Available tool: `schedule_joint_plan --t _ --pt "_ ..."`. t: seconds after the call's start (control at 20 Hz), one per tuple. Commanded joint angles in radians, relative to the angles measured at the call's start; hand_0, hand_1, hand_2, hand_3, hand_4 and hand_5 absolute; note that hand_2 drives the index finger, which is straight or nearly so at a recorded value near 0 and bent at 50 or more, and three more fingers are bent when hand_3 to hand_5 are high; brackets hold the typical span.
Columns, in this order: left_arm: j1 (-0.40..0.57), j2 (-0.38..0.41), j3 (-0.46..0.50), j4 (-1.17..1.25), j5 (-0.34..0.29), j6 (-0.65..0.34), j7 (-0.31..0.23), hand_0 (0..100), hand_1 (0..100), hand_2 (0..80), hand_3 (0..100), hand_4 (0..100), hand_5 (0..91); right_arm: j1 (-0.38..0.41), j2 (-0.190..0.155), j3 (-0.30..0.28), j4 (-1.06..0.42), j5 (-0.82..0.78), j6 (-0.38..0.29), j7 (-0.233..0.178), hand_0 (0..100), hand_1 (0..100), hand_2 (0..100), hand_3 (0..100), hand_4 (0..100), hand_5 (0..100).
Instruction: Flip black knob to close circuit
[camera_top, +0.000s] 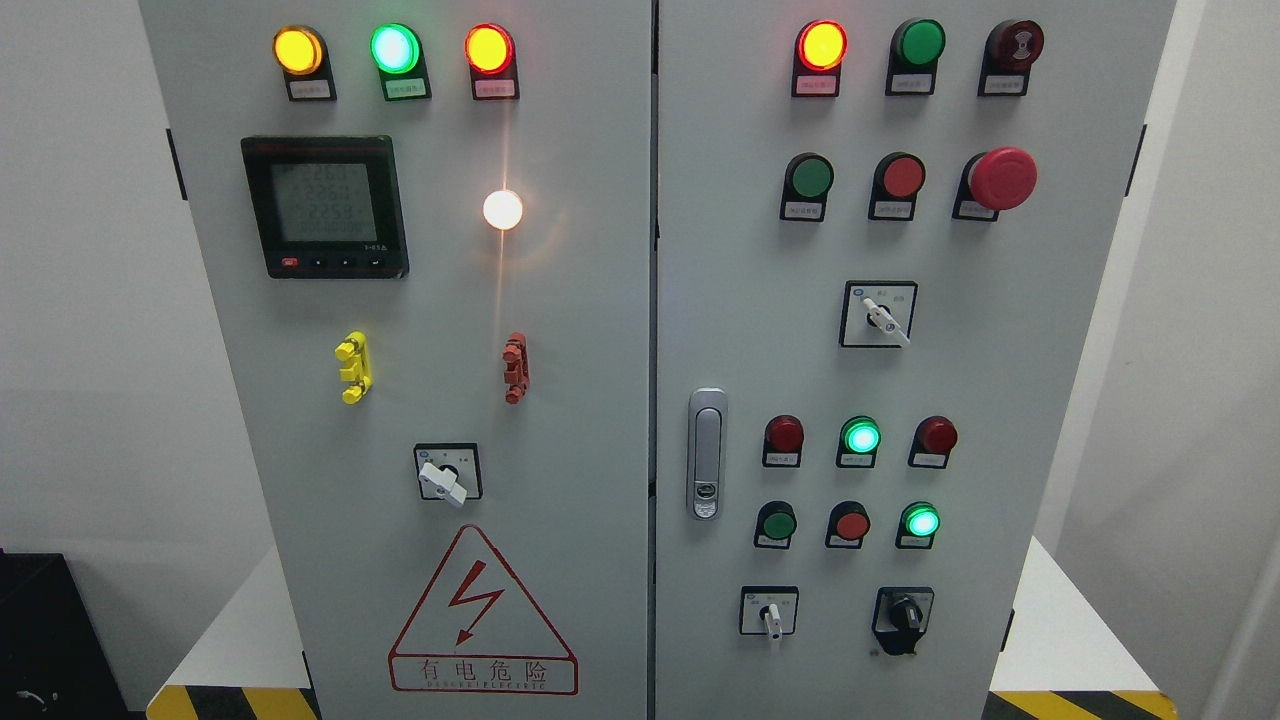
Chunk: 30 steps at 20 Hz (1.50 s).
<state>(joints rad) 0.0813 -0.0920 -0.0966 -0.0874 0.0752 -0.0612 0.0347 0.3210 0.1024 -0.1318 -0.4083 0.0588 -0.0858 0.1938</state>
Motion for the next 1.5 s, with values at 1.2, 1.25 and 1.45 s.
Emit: schedule_joint_plan --t 1.2,1.25,1.45 --pt "0.000 0.000 0.000 0.000 0.000 0.000 0.001 12 56 0.0 0 0 0.0 -0.017 -0.016 -0.003 -0.345 0.045 0.086 0.047 0 19 0 4 1 0" --pt "0.000 0.000 0.000 0.000 0.000 0.000 0.001 12 56 0.0 0 0 0.0 -0.019 -0.027 -0.005 -0.381 0.070 0.090 0.041 0 19 0 9 7 0" --pt "0.000 0.000 0.000 0.000 0.000 0.000 0.001 12 56 0.0 0 0 0.0 -0.040 -0.050 -0.005 -0.532 0.176 0.097 -0.013 0 18 12 29 26 5"
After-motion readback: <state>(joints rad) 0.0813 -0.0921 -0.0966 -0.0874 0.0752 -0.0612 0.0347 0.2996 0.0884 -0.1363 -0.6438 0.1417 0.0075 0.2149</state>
